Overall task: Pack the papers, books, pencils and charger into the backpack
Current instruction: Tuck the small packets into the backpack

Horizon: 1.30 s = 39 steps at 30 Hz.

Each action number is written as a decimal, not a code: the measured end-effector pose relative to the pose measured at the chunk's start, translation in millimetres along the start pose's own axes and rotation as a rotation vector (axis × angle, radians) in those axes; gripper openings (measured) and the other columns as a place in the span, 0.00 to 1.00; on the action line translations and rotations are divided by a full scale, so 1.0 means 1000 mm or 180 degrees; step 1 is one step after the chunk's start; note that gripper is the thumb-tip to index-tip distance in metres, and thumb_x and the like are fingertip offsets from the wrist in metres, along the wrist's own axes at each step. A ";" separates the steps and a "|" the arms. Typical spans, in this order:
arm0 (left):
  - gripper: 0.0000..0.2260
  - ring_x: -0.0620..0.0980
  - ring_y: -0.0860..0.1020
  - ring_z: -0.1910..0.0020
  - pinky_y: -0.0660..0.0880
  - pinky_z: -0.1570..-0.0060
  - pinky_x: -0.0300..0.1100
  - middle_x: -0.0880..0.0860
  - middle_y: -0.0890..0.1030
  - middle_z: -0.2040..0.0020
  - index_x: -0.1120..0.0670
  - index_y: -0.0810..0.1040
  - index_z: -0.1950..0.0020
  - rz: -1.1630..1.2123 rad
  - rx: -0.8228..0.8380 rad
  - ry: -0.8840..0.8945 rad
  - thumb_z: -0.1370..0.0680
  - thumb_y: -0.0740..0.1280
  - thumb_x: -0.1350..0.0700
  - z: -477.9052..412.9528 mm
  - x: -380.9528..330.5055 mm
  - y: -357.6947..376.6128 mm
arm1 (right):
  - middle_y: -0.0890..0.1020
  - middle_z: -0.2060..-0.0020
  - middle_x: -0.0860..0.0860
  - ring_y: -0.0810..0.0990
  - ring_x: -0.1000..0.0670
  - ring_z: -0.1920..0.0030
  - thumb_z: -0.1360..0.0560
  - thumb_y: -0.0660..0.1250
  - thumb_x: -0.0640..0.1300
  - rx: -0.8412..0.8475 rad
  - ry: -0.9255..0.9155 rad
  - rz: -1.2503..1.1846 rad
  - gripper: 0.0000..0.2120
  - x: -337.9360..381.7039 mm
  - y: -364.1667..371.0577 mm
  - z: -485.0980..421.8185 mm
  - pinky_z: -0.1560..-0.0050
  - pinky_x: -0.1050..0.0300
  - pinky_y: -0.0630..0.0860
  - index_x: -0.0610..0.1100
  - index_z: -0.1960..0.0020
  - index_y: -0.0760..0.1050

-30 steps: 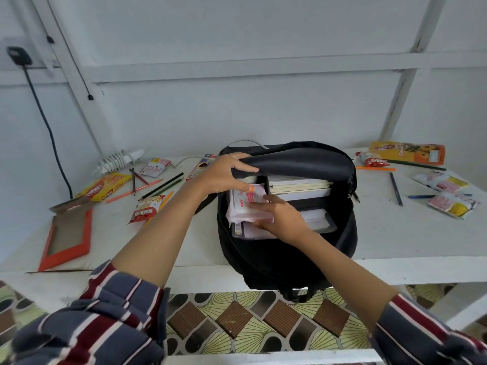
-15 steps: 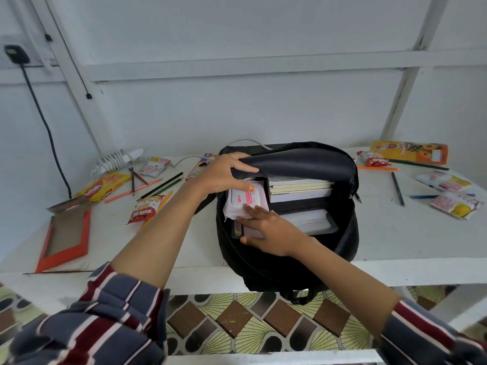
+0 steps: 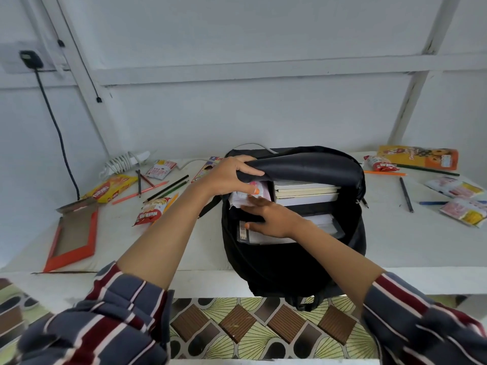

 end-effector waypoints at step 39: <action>0.12 0.53 0.43 0.24 0.45 0.27 0.54 0.51 0.54 0.23 0.43 0.80 0.42 -0.0702 0.0796 -0.0452 0.26 0.69 0.49 0.028 0.000 0.049 | 0.82 0.48 0.49 0.80 0.47 0.50 0.25 0.66 0.39 -0.1195 0.0322 -0.0964 0.15 -0.002 -0.077 0.100 0.44 0.50 0.76 0.48 0.40 0.78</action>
Point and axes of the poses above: each hand's wrist, its own z-axis away from the middle knuckle, its own y-axis out of the palm, x = y × z, the point moved 9 cm from there along -z, towards the middle knuckle
